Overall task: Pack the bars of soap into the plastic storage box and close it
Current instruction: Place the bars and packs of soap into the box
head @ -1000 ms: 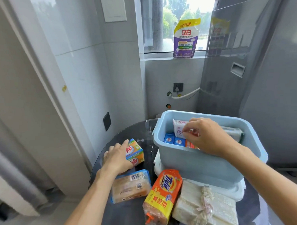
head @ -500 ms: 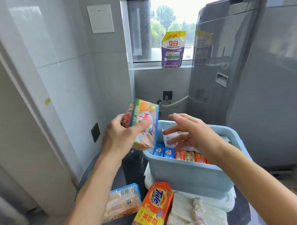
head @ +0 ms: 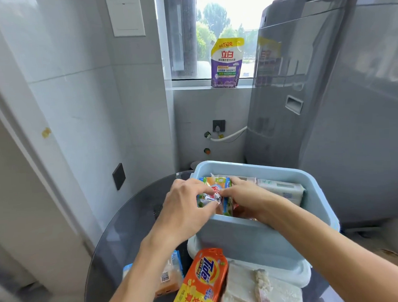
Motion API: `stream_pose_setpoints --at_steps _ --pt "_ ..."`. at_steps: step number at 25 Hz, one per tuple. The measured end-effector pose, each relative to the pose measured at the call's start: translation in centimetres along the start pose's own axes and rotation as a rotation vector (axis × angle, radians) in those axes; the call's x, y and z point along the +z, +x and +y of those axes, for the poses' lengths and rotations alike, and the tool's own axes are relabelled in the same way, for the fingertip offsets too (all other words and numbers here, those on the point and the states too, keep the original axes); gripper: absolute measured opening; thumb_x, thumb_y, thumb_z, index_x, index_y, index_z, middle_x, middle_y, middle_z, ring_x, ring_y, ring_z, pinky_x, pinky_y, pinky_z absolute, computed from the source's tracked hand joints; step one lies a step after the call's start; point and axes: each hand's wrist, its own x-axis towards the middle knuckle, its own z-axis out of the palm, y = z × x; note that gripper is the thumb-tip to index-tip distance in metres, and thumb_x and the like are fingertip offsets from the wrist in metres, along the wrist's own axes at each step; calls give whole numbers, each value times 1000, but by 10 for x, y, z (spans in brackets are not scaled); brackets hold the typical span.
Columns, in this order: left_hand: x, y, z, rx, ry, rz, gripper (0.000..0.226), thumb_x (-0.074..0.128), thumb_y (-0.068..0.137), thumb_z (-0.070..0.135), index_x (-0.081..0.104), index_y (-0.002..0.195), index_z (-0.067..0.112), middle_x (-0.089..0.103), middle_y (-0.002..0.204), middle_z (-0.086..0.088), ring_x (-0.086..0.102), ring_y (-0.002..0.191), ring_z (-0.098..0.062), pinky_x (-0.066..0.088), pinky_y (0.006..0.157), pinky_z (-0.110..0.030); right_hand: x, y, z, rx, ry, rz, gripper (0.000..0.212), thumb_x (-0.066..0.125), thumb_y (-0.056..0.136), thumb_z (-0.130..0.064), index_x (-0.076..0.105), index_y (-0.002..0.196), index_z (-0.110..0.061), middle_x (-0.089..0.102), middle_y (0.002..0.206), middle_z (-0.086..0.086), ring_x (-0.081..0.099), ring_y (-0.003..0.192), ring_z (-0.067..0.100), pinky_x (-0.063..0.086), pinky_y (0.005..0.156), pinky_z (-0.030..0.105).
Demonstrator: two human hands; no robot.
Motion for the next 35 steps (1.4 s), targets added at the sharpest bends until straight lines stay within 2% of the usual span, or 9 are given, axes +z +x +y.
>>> stream_pose_setpoints --at_steps 2,5,7,12,18,24,28,31,35 --pt "6 3 -3 31 48 4 24 63 88 31 73 109 30 63 122 16 42 119 -11 38 101 -41 1 6 5 -32 -139 55 39 68 89 -33 51 122 -19 69 107 7 71 80 19 56 55 29" --pt "12 5 -7 50 83 3 25 57 91 25 74 108 29 57 133 15 34 127 -7 29 105 -40 -4 15 3 -89 -510 174 54 72 84 -44 46 121 -16 64 115 6 63 91 19 51 68 32" --pt "14 2 -9 58 89 3 26 54 92 25 76 106 29 58 131 17 33 126 -3 29 105 -40 -5 15 2 -110 -559 176 58 73 81 -49 47 121 -15 63 117 4 59 91 18 47 69 32" --pt "14 -3 -7 81 124 35 38 40 86 36 76 97 29 68 110 17 40 119 1 35 101 -37 -10 12 10 -69 -437 179 47 70 78 -57 66 103 -17 71 90 -2 68 76 16 57 59 31" --pt "17 2 -11 82 -14 11 41 40 83 30 71 106 19 66 117 9 35 131 -5 30 110 -32 -6 8 2 141 28 -139 28 73 78 -38 68 90 -13 65 61 1 58 49 14 47 56 27" --pt "22 -2 -13 99 -53 127 19 57 92 33 67 106 26 61 114 13 39 124 -3 35 102 -26 -11 2 1 132 149 -191 26 67 82 -31 64 96 -9 65 77 9 62 54 19 48 56 27" --pt "16 -1 -12 0 -301 161 18 42 96 42 59 102 42 57 108 35 41 116 7 32 89 -7 -12 2 0 -69 341 -186 18 70 88 -20 54 81 -16 62 66 6 57 51 17 50 44 26" --pt "22 0 -15 -9 -248 178 28 47 91 46 60 114 36 45 129 28 36 126 2 27 93 -12 -5 2 2 -134 169 -134 22 73 87 -14 52 94 -15 59 61 3 51 45 15 48 42 25" --pt "28 5 -25 -39 -169 179 42 56 86 7 60 123 27 43 136 15 36 132 -12 26 98 -21 3 6 2 -206 -55 -158 31 76 84 -17 54 106 -19 65 71 5 62 54 16 54 53 29"
